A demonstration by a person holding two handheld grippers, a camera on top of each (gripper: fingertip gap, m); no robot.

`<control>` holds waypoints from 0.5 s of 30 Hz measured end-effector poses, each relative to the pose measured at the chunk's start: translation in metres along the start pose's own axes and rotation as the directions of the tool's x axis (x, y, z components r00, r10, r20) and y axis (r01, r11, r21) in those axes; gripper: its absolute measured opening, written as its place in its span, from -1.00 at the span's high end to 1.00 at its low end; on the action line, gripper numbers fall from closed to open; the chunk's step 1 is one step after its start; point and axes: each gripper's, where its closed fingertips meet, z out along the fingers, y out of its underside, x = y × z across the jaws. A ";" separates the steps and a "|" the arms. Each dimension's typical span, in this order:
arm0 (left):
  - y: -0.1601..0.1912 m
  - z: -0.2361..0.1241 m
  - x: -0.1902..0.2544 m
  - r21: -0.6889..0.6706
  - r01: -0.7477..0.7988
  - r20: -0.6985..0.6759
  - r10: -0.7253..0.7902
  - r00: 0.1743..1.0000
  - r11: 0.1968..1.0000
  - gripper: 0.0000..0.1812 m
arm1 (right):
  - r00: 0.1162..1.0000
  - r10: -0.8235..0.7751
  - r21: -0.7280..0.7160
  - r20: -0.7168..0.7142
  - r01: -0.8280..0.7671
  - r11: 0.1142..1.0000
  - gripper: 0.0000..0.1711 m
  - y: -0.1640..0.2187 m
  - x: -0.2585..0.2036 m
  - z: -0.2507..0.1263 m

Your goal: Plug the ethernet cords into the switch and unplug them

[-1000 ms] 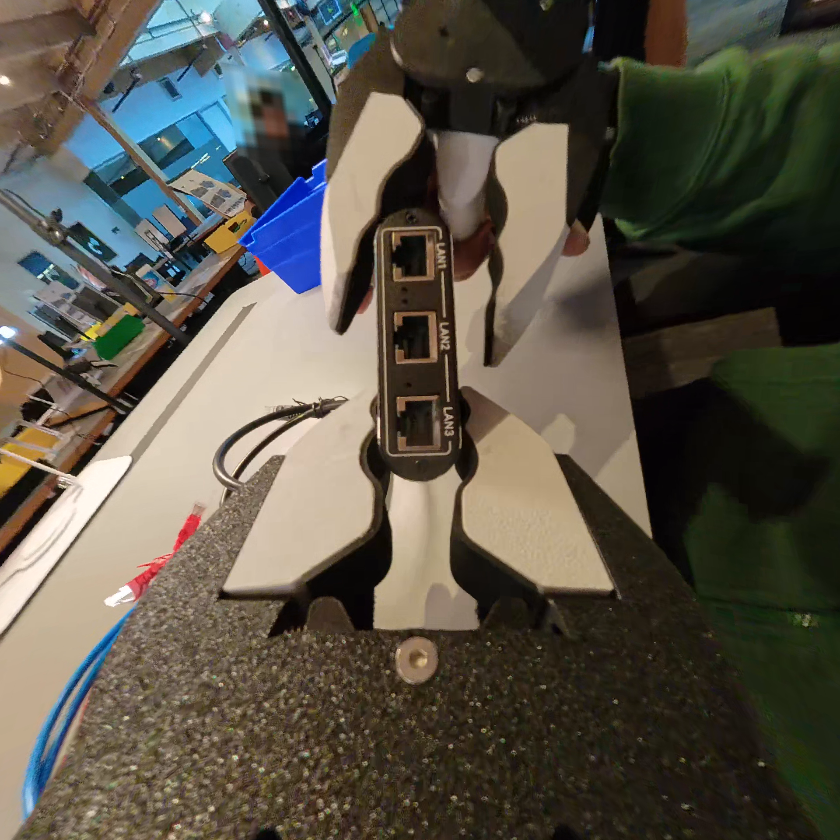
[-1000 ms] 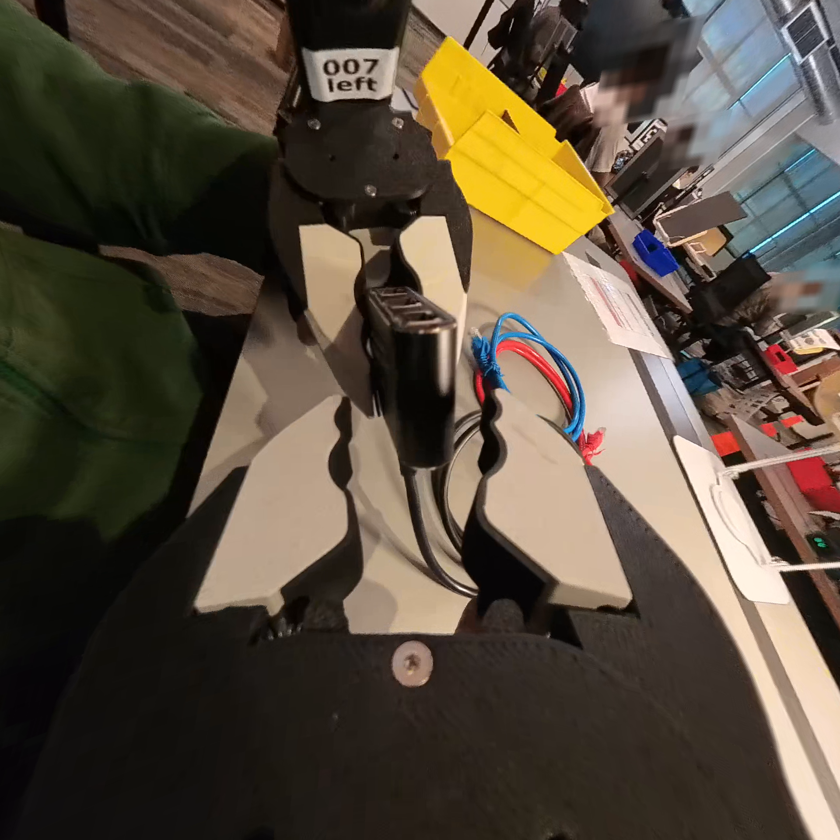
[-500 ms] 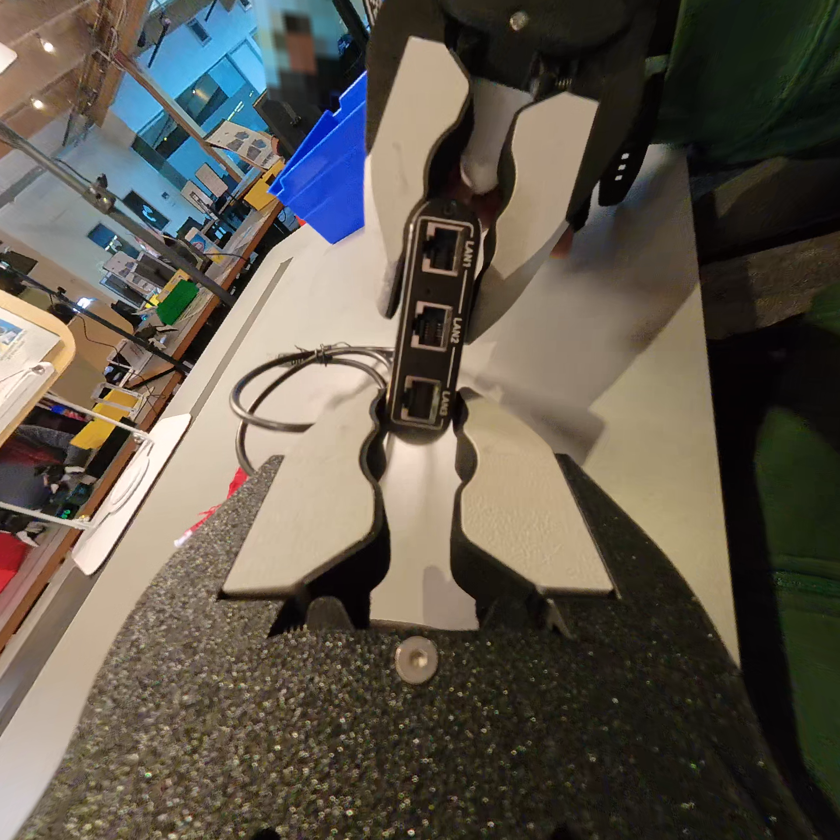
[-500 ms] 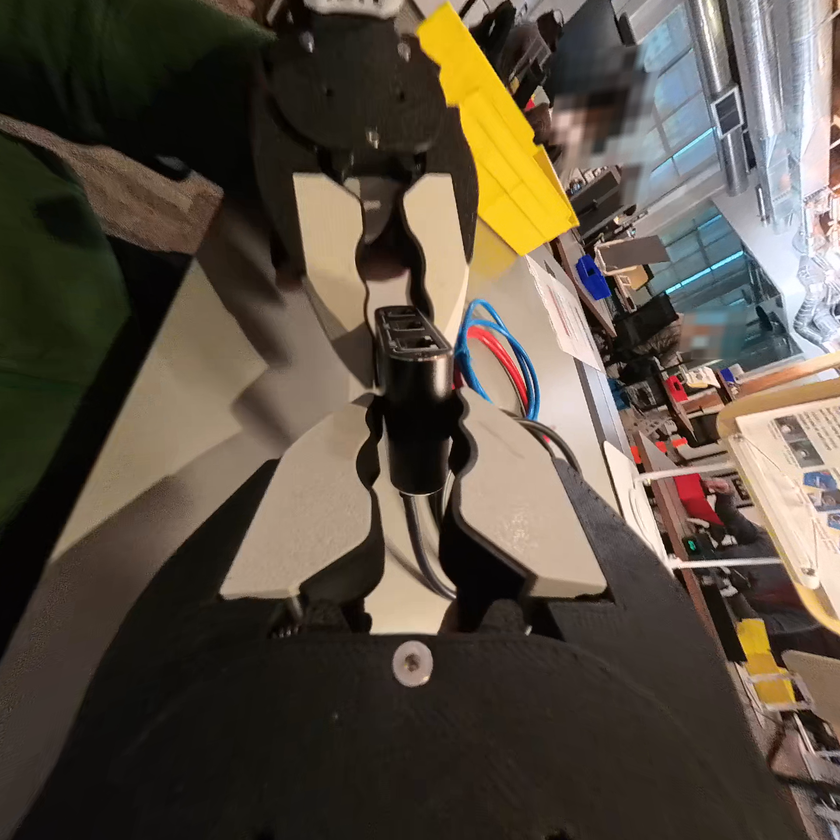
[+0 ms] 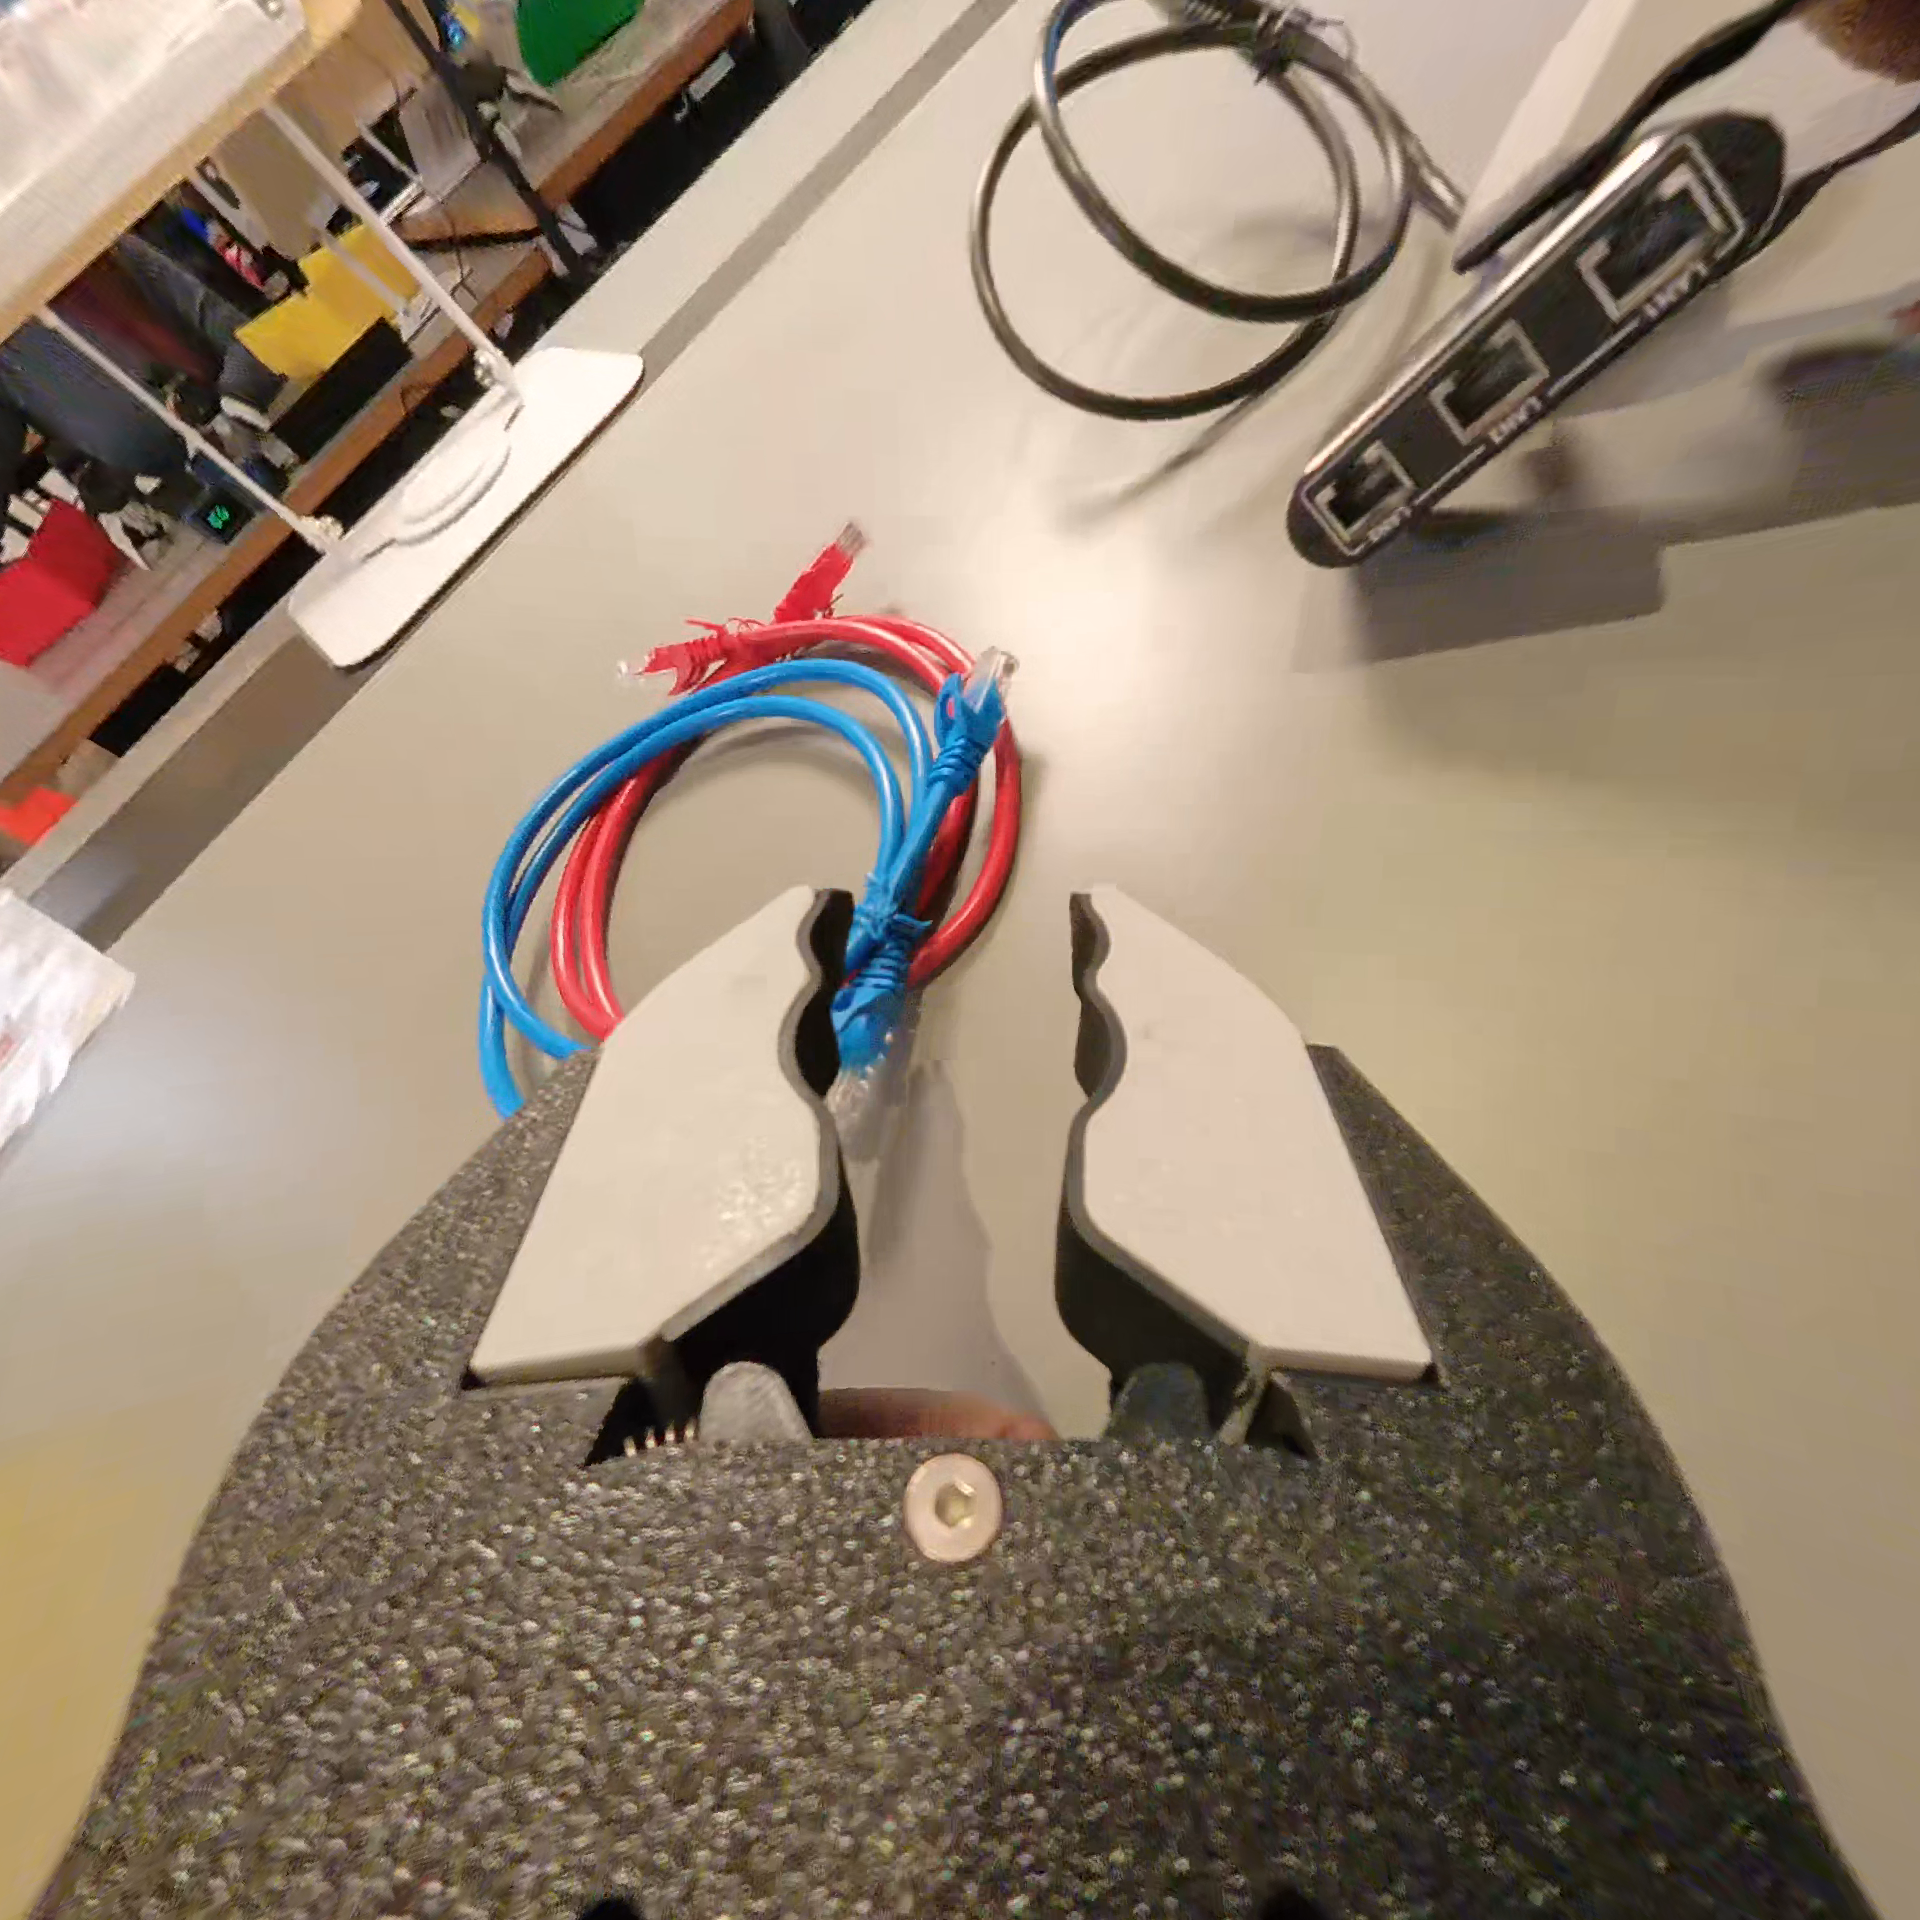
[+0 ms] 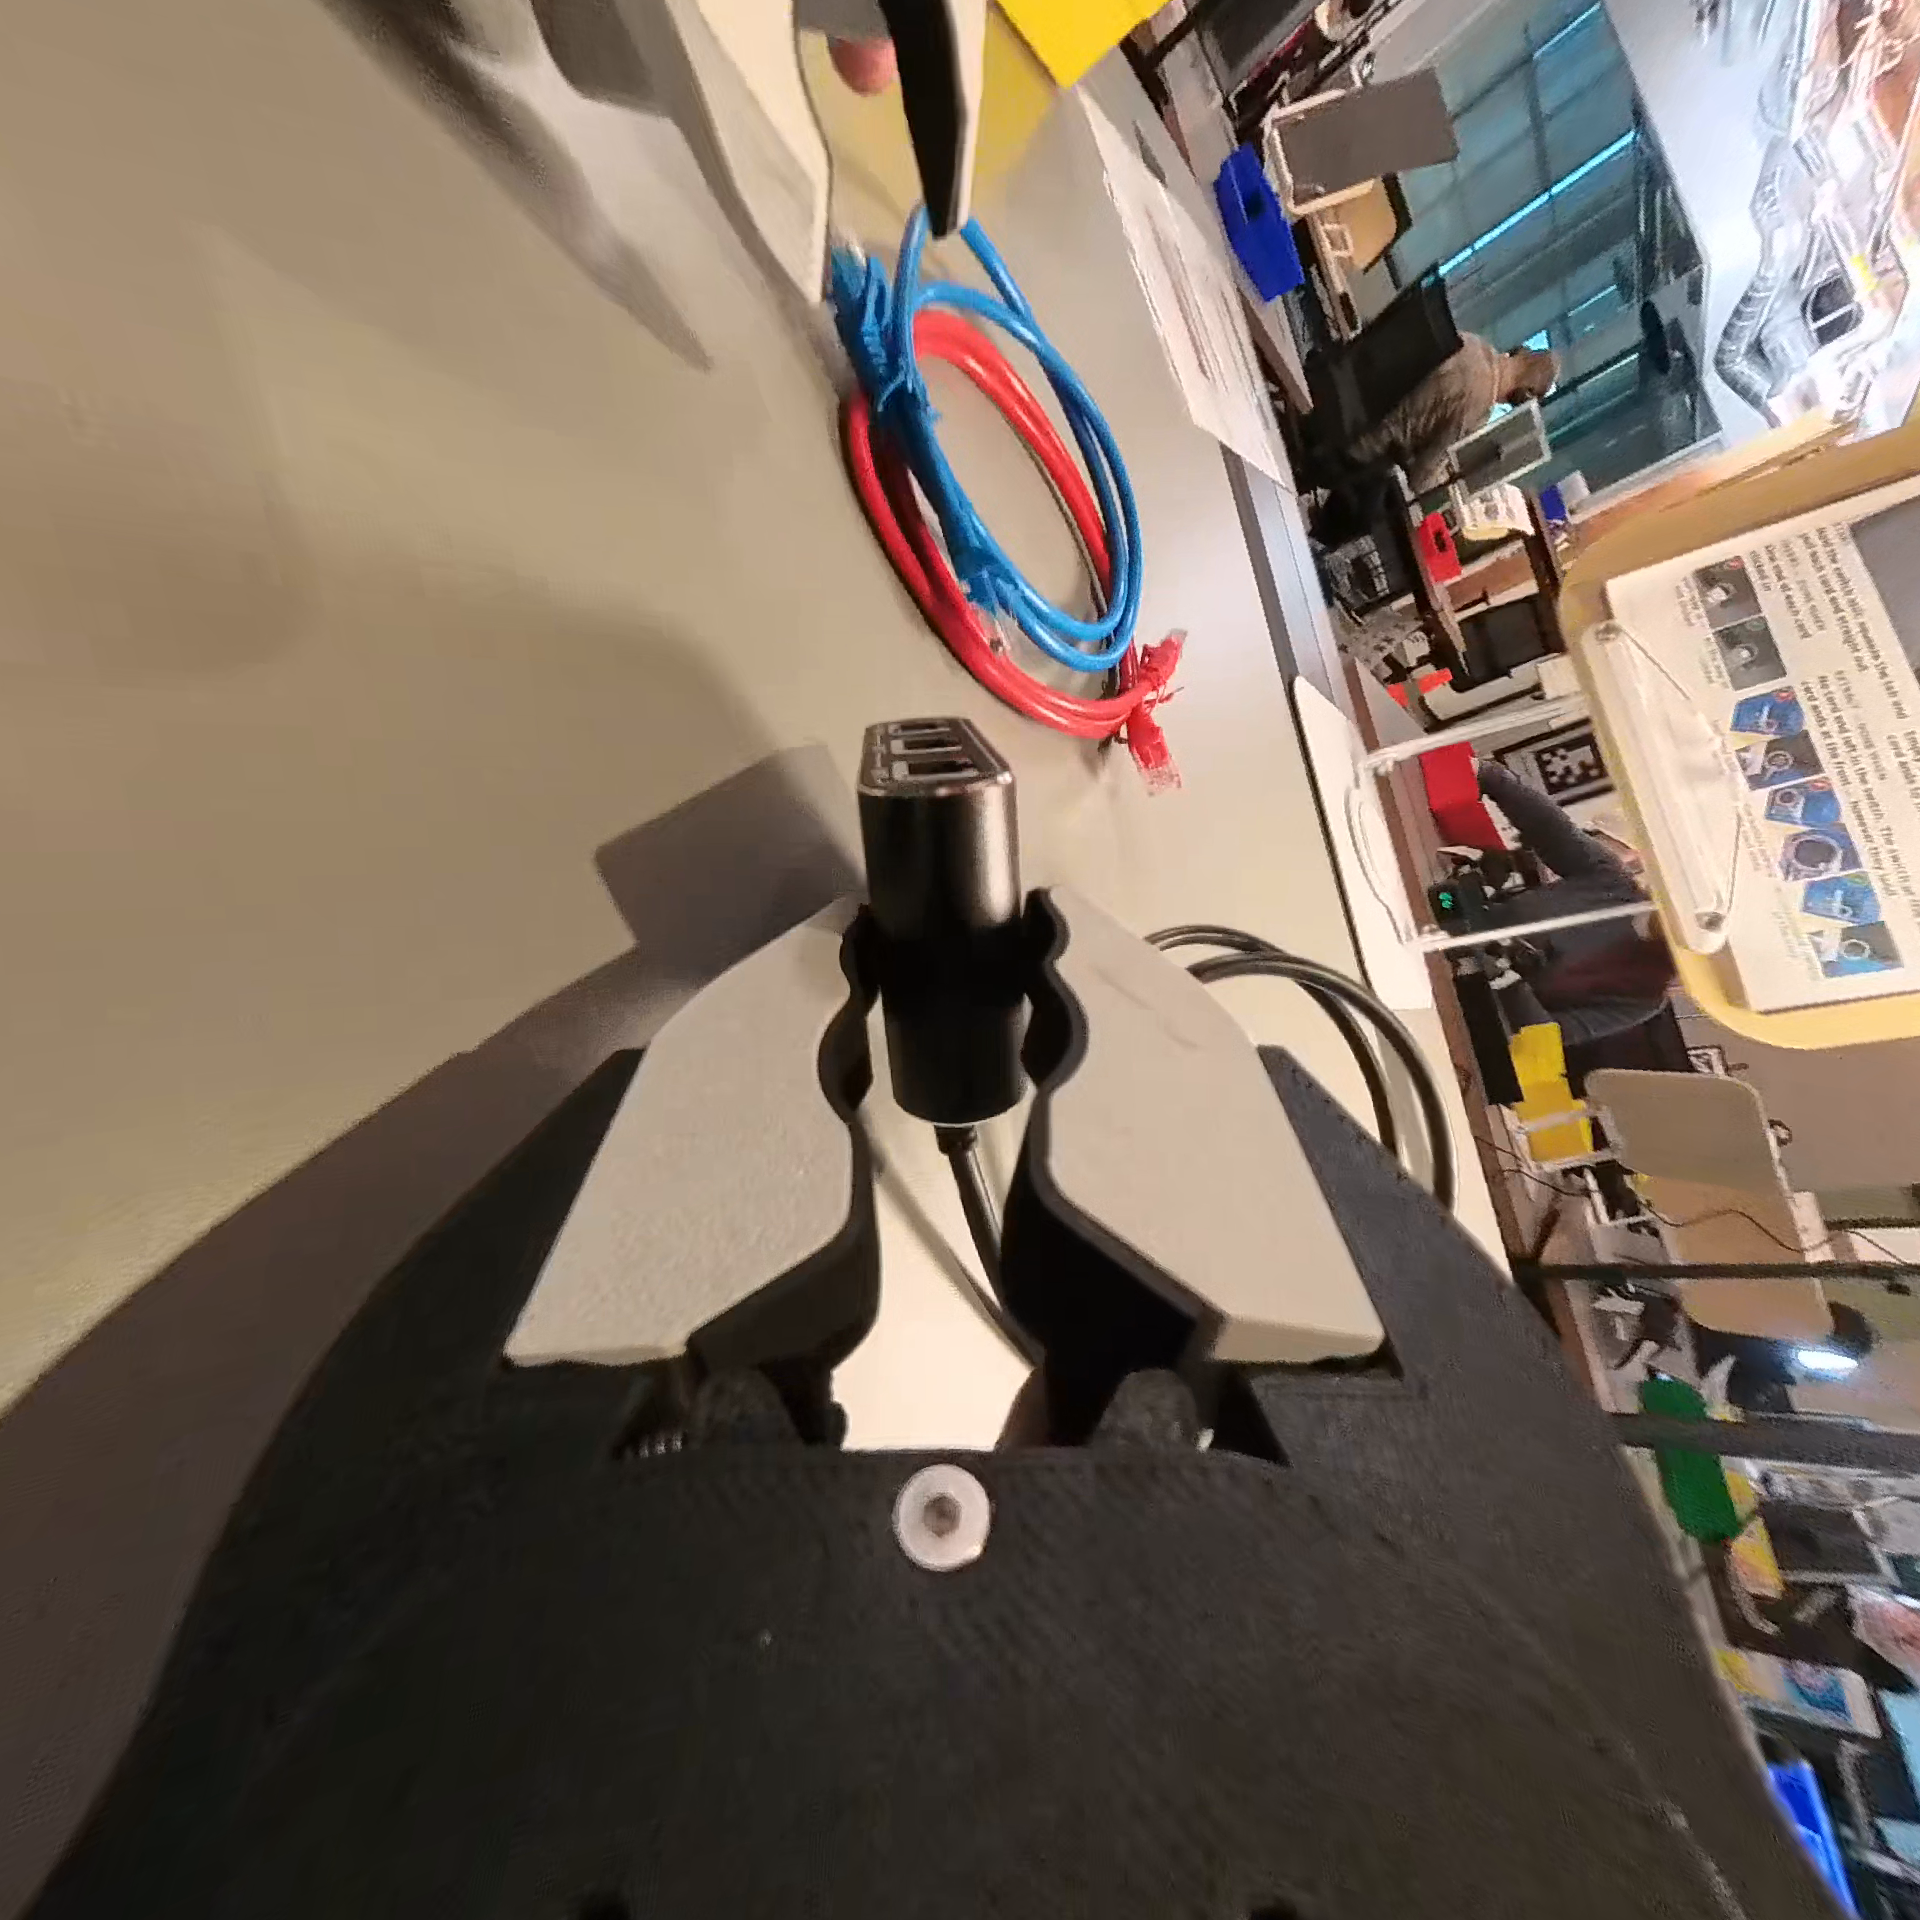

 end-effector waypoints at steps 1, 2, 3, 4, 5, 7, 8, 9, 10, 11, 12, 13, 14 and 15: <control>0.001 0.001 -0.002 -0.010 0.006 0.009 -0.006 1.000 1.000 0.53 | 1.000 -0.013 -0.010 -0.005 0.013 1.000 0.69 0.001 -0.001 0.001; 0.002 0.003 -0.003 -0.022 0.013 0.016 -0.012 1.000 1.000 0.53 | 1.000 -0.027 -0.016 -0.013 0.027 1.000 0.69 0.001 -0.001 0.002; 0.002 0.004 -0.004 -0.027 0.018 0.021 -0.018 1.000 0.999 0.53 | 0.999 -0.040 -0.020 -0.022 0.039 0.999 0.69 0.001 0.000 0.003; 0.000 0.006 -0.005 -0.022 0.022 0.023 -0.022 0.999 0.999 0.53 | 0.998 -0.048 -0.024 -0.029 0.048 0.999 0.69 0.001 0.000 0.004; -0.003 0.009 -0.005 -0.010 0.026 0.020 -0.025 0.999 1.000 0.54 | 0.998 -0.055 -0.025 -0.035 0.054 0.998 0.69 0.001 0.000 0.004; -0.011 0.015 -0.006 0.012 0.034 0.013 -0.034 0.999 0.999 0.56 | 0.997 -0.068 -0.025 -0.043 0.067 0.997 0.69 0.001 0.000 0.004; -0.014 0.020 -0.006 0.013 0.030 0.007 -0.031 1.000 0.999 0.57 | 0.996 -0.072 -0.023 -0.047 0.071 0.997 0.69 0.001 0.000 0.004; -0.016 0.025 -0.008 0.001 0.019 0.005 -0.019 1.000 1.000 0.58 | 0.996 -0.075 -0.020 -0.049 0.075 0.997 0.69 0.001 0.000 0.004; -0.017 0.031 -0.009 -0.022 0.002 0.001 -0.002 1.000 1.000 0.58 | 0.996 -0.078 -0.018 -0.051 0.077 0.997 0.69 0.001 0.001 0.003; -0.017 0.036 -0.008 -0.052 -0.021 -0.012 0.020 1.000 0.998 0.58 | 0.995 -0.079 -0.016 -0.055 0.078 0.997 0.69 0.001 0.002 0.003; -0.017 0.042 -0.007 -0.086 -0.048 -0.033 0.045 0.998 0.995 0.58 | 0.995 -0.078 -0.014 -0.057 0.077 0.997 0.69 0.001 0.002 0.002; -0.017 0.047 -0.006 -0.119 -0.077 -0.054 0.071 0.996 0.990 0.58 | 0.995 -0.077 -0.013 -0.059 0.077 0.997 0.69 0.001 0.003 0.002; -0.017 0.052 -0.006 -0.146 -0.100 -0.068 0.090 0.994 0.984 0.58 | 0.995 -0.078 -0.013 -0.060 0.077 0.997 0.69 0.001 0.003 0.002; -0.016 0.056 -0.006 -0.170 -0.113 -0.080 0.100 0.992 0.979 0.58 | 0.995 -0.079 -0.013 -0.061 0.078 0.997 0.69 0.001 0.004 0.002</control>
